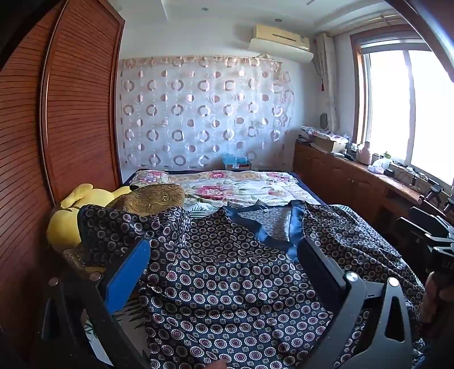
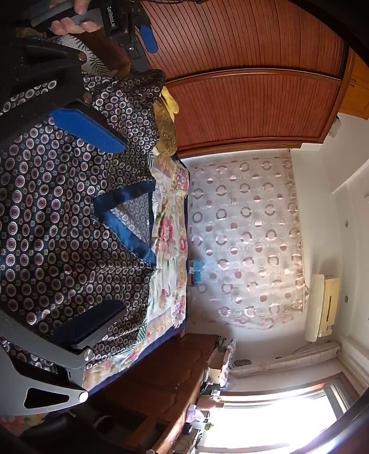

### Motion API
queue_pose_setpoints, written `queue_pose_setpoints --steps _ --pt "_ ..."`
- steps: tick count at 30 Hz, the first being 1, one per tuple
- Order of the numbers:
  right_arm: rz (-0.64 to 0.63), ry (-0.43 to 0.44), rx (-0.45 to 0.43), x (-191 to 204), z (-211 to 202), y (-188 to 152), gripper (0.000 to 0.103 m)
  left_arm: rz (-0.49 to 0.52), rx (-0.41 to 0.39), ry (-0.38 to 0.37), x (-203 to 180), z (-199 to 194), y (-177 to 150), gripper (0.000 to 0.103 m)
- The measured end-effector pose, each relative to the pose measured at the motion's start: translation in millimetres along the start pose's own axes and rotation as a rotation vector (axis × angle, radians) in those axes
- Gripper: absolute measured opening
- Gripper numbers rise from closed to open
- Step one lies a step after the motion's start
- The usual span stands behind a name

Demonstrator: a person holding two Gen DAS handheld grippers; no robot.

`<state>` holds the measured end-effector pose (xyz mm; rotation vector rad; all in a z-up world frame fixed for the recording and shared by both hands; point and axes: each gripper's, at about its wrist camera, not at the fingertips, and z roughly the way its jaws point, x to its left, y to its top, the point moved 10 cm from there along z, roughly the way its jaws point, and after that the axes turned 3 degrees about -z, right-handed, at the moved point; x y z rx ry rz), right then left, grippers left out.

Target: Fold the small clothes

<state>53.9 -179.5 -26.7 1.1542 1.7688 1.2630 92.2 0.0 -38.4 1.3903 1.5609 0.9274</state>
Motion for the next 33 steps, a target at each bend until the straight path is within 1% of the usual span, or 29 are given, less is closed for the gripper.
queue_pose_setpoints --steps 5,6,8,9,10,33 --pt "0.006 0.011 -0.004 2 -2 1 0.103 0.01 -0.005 -0.007 2 -5 1 0.103" --pt "0.007 0.013 -0.004 2 -2 1 0.103 0.024 0.025 0.016 -2 2 -1 0.103" --pt "0.009 0.011 -0.004 -1 0 1 0.103 0.019 0.027 0.016 -2 4 0 0.103" --pt "0.008 0.01 -0.005 -2 0 0 0.103 0.02 0.009 0.018 -4 0 0 0.103" --pt "0.005 0.008 -0.007 -1 -1 1 0.103 0.02 0.007 0.018 -4 -1 0 0.103" --pt "0.0 0.008 -0.002 4 -2 1 0.103 0.027 0.0 0.029 -3 -6 0 0.103"
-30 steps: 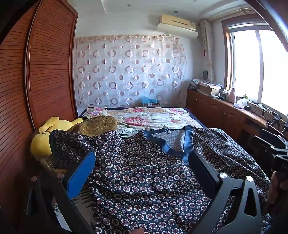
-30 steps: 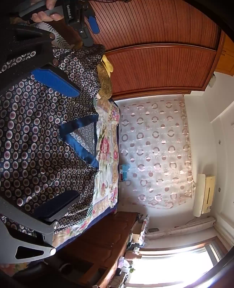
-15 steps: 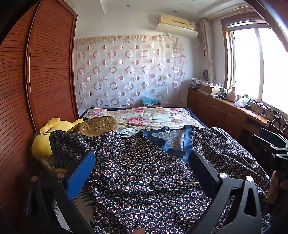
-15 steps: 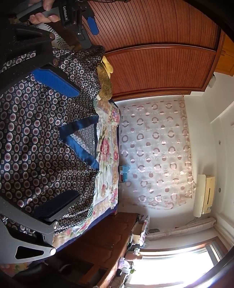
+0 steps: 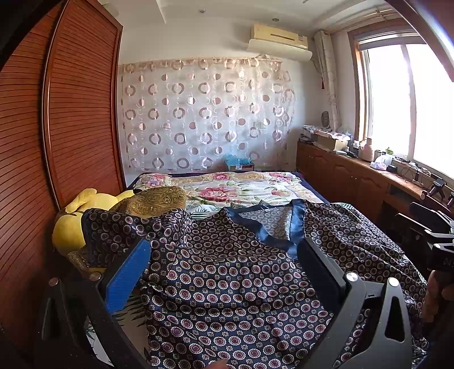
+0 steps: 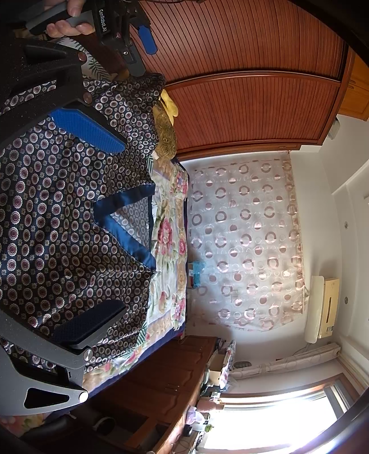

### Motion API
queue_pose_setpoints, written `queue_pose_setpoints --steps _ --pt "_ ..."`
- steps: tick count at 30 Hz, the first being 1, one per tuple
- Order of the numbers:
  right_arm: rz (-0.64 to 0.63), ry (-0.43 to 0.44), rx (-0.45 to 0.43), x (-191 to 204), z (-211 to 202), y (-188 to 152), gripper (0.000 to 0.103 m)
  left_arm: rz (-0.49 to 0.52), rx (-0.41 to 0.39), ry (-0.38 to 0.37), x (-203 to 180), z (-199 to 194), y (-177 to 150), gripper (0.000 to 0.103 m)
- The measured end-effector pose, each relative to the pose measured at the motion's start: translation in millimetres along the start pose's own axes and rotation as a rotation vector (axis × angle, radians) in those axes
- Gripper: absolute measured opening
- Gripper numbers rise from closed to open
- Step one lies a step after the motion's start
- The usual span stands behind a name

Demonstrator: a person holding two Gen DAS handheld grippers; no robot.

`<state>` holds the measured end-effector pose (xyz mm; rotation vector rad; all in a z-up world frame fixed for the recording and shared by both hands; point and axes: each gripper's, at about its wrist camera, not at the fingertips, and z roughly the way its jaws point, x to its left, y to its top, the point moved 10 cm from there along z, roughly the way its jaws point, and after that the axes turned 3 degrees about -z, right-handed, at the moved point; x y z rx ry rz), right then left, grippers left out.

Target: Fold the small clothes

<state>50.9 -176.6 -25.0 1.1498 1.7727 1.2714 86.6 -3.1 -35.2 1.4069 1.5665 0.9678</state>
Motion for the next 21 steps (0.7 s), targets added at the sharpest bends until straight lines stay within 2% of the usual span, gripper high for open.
queue_pose_setpoints --steps 21 --pt "0.001 0.005 0.001 1.7 -0.9 -1.7 0.103 0.003 0.0 0.006 0.4 -3.2 1.9 0.103"
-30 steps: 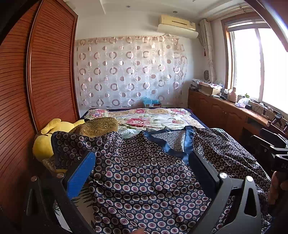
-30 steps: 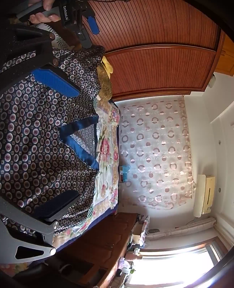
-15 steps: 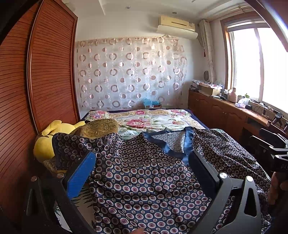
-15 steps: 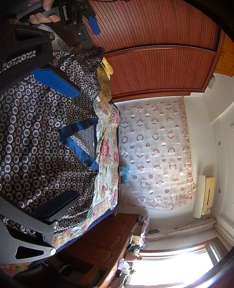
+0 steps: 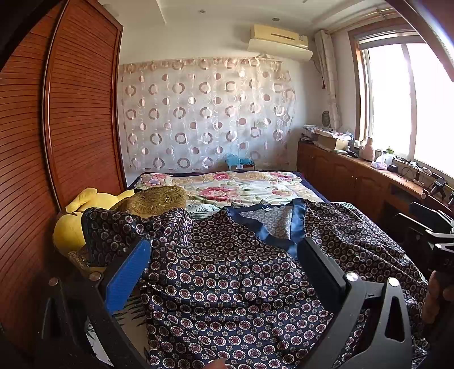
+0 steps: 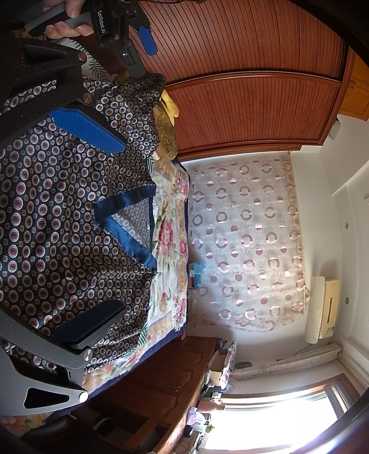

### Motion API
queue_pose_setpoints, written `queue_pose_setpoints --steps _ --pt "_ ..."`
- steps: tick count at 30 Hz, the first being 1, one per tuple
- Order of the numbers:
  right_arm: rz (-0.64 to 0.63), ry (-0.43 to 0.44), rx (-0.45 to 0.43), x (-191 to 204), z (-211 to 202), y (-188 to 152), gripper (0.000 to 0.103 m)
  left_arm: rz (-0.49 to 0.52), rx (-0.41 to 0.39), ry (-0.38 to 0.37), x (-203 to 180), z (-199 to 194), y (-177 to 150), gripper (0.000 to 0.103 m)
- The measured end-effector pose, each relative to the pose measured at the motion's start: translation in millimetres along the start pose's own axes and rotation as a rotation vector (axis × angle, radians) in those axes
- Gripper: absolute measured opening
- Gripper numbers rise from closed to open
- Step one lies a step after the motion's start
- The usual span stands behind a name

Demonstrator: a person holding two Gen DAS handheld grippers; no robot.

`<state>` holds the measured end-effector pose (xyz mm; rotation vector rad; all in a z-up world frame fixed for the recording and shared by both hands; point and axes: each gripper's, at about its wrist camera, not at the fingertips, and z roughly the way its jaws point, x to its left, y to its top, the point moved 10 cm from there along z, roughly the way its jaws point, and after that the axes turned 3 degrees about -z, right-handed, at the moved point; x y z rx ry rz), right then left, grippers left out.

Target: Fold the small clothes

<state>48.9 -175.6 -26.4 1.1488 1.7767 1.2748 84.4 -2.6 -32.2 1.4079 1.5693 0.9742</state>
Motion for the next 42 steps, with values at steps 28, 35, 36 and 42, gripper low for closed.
queue_pose_setpoints --steps 28,35,36,42 --pt "0.002 0.003 0.002 0.2 1.6 0.7 0.103 0.003 0.0 0.001 -1.2 0.8 -0.2 0.103" --pt "0.001 0.007 0.003 2.3 1.9 2.1 0.103 0.002 0.0 0.003 -0.7 0.6 0.2 0.103" --pt "0.001 0.008 0.003 2.8 2.5 2.5 0.103 0.0 0.0 0.003 -0.1 0.4 0.4 0.103" --pt "0.005 0.033 0.021 3.8 7.6 -1.9 0.103 -0.003 0.017 0.009 6.7 2.2 -3.1 0.103"
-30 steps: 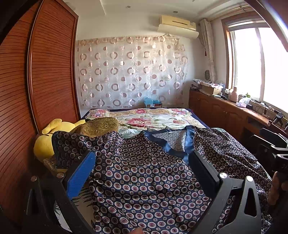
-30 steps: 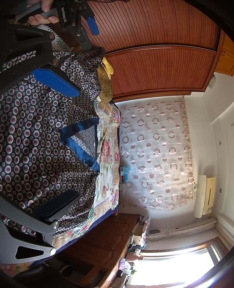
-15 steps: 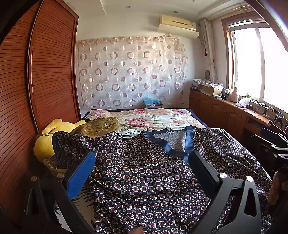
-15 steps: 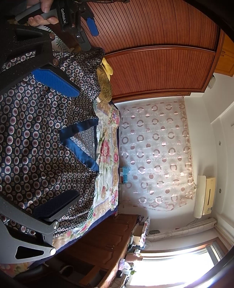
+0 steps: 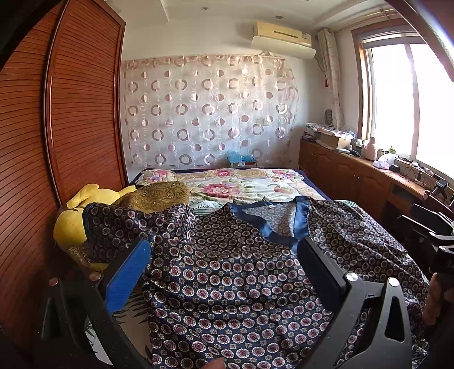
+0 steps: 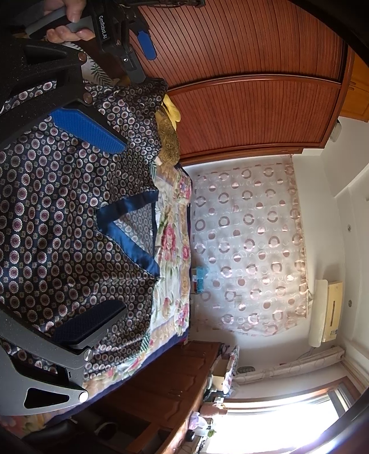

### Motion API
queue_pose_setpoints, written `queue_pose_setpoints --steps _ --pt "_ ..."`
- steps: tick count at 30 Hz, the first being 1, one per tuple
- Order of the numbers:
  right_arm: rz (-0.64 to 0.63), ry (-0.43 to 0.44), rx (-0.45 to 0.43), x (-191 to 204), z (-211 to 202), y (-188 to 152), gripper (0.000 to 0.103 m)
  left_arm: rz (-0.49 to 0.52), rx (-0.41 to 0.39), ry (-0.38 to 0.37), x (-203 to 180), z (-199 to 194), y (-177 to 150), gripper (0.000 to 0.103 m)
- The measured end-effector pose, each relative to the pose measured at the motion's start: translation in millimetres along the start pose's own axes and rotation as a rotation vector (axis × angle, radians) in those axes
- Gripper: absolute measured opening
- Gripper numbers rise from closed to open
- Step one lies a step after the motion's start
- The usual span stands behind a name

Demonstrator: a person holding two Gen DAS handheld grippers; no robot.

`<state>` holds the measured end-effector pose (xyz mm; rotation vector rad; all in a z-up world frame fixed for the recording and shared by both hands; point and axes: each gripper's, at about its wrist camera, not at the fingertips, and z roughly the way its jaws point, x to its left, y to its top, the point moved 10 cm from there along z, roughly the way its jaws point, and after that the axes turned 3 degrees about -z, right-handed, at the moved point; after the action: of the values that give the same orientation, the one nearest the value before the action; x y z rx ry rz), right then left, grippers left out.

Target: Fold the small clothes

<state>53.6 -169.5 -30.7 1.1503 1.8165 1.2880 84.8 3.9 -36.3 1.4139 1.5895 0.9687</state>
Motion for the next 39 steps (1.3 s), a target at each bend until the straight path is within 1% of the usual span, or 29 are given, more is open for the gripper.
queue_pose_setpoints --steps 5,17,20,24,28,32,35,39 --pt "-0.004 0.039 0.019 5 9 -5 0.103 -0.007 0.014 -0.012 11 6 -7 0.103" --pt "-0.043 0.092 0.057 19 24 -6 0.103 -0.022 0.069 0.035 65 26 -23 0.103" --pt "-0.058 0.117 0.068 25 28 -6 0.103 -0.02 0.083 0.048 80 30 -27 0.103" --pt "-0.077 0.14 0.086 28 35 -7 0.103 -0.037 0.105 0.037 100 36 -32 0.103" --pt "-0.1 0.166 0.13 32 46 -15 0.103 -0.057 0.134 0.033 120 46 -37 0.096" --pt "-0.112 0.19 0.178 35 57 -24 0.103 -0.086 0.166 0.035 145 59 -41 0.086" --pt "-0.127 0.204 0.212 36 64 -29 0.103 -0.105 0.183 0.064 164 69 -40 0.082" --pt "-0.144 0.212 0.225 40 67 -28 0.103 -0.099 0.187 0.122 190 80 -34 0.078"
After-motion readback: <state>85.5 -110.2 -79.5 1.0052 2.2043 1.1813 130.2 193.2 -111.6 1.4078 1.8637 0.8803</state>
